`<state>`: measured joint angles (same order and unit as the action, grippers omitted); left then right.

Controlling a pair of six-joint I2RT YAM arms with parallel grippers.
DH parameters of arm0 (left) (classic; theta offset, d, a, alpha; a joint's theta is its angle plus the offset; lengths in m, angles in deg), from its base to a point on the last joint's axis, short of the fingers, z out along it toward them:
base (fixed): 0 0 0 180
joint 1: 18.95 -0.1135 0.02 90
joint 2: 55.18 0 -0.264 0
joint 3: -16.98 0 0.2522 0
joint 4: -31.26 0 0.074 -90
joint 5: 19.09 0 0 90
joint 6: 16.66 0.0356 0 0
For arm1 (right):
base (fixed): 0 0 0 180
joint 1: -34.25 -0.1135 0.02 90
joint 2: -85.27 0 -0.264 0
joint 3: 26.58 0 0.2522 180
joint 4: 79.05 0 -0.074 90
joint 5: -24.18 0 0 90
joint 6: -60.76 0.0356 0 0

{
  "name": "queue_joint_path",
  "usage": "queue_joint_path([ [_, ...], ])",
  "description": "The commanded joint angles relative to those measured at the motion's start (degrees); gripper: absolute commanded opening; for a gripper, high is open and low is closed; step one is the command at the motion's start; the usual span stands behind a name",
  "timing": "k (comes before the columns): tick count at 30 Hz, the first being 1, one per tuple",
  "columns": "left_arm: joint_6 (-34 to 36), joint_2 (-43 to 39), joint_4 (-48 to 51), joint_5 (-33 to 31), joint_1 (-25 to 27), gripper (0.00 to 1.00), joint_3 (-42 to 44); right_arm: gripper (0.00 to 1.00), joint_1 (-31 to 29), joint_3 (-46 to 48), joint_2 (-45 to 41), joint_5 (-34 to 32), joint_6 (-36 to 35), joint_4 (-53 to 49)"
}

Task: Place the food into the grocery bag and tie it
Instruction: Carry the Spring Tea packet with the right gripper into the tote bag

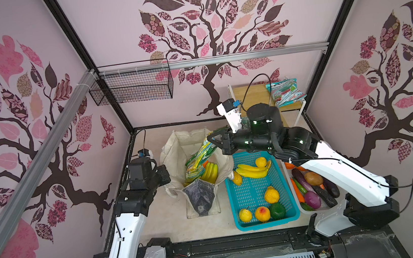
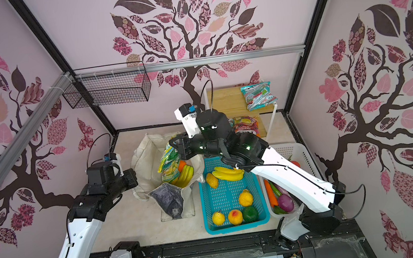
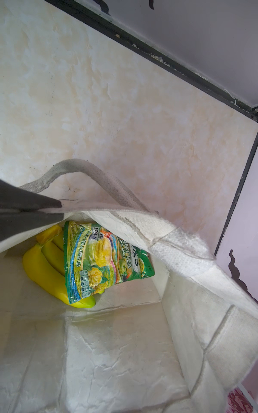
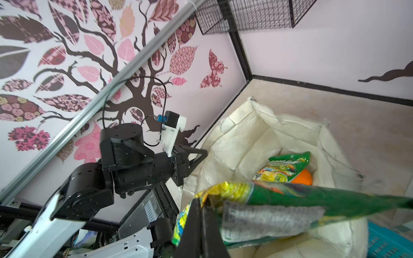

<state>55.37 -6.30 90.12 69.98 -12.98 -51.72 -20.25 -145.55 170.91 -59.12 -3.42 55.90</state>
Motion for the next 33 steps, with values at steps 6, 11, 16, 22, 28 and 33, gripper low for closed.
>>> queue_joint_path([
  [6,0.2,-0.5,-1.1,1.5,-0.2,0.0,1.3,0.0,-3.9,-0.1,9.3,0.6,2.6,5.3],
  [11,0.2,-0.7,-1.2,1.9,-0.1,0.0,1.4,0.0,-5.1,0.7,14.1,1.0,4.7,8.3],
  [16,0.1,-0.1,-1.3,2.6,-0.1,0.0,1.4,0.0,-5.4,3.5,16.9,3.7,7.0,13.2],
  [22,0.2,0.1,-1.2,2.4,-0.1,0.0,1.4,0.0,-5.4,3.1,20.9,4.9,7.4,15.3],
  [28,0.1,0.2,-1.2,2.0,-0.2,0.0,1.4,0.0,-5.4,-2.9,24.8,1.4,5.0,11.2],
  [33,0.0,0.0,-1.3,1.7,-0.2,0.0,1.5,0.0,-3.2,-0.9,23.9,-0.2,6.0,10.5],
])
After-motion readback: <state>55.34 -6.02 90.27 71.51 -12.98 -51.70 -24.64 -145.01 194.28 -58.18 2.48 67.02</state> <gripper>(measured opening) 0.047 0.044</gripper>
